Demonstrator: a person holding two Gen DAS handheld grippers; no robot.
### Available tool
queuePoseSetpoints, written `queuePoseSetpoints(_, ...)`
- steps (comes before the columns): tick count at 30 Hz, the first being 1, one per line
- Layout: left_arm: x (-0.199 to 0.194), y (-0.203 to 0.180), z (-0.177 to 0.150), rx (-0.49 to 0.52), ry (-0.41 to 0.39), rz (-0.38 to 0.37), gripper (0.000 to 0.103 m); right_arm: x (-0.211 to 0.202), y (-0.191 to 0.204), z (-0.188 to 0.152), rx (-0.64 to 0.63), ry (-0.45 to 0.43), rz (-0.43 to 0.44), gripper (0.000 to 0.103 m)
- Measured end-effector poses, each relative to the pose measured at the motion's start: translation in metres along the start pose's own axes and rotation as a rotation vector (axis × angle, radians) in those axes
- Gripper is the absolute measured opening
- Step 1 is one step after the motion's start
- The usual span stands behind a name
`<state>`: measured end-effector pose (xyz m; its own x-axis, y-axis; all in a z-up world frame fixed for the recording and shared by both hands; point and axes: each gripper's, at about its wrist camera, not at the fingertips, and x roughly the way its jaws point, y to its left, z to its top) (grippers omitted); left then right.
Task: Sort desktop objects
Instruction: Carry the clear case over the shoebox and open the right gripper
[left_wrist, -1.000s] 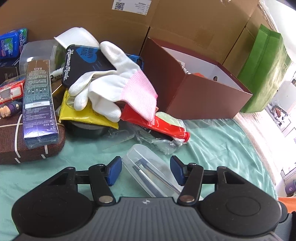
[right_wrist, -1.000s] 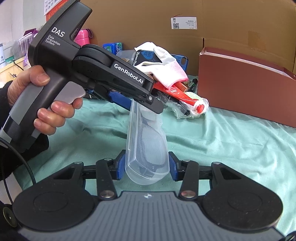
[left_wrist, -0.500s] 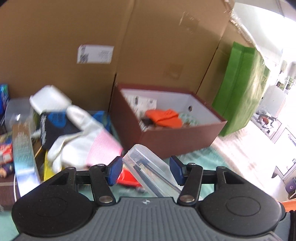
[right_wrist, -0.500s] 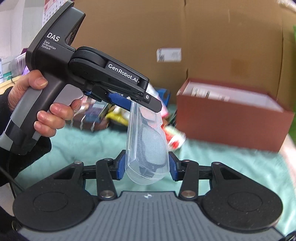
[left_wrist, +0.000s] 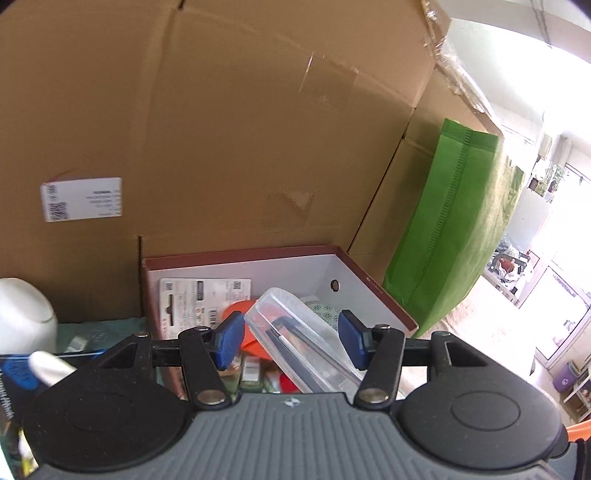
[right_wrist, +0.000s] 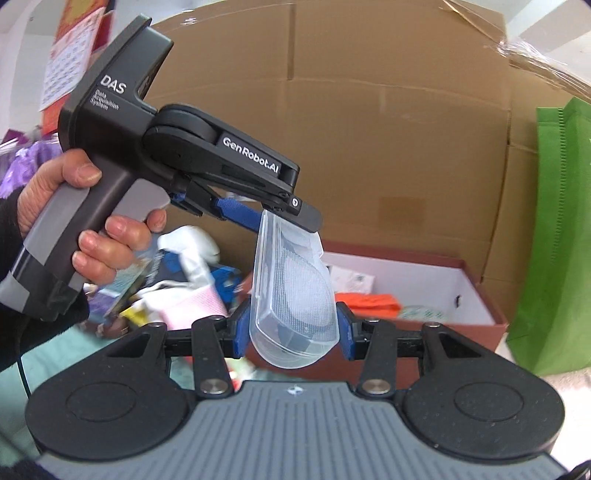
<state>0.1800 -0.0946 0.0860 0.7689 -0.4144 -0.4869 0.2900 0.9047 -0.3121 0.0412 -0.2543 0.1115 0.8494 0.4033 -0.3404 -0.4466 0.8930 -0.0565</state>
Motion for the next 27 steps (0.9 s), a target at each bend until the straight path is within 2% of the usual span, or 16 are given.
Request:
queuePoseSetpoints(12, 0.09, -0.001, 0.029, -0.05, 0.075, -0.031, 0.059, 0.053, -0.064, 0.012, 0.065, 0.1, -0.028, 0.045)
queuePoseSetpoints(17, 0.118, 0.0, 0.038, -0.08, 0.097, -0.05, 0.059, 0.078, -0.088, 0.018, 0.043, 0.144, -0.041, 0.045)
queuePoseSetpoints(25, 0.154, -0.007, 0.032, -0.023, 0.129, -0.037, 0.056, 0.114, -0.114, 0.01, 0.044, 0.231, -0.105, 0.045)
queuePoseSetpoints(27, 0.156, -0.006, 0.029, -0.023, 0.123, -0.023, 0.062, 0.122, -0.118, 0.007, 0.043, 0.252, -0.126, 0.045)
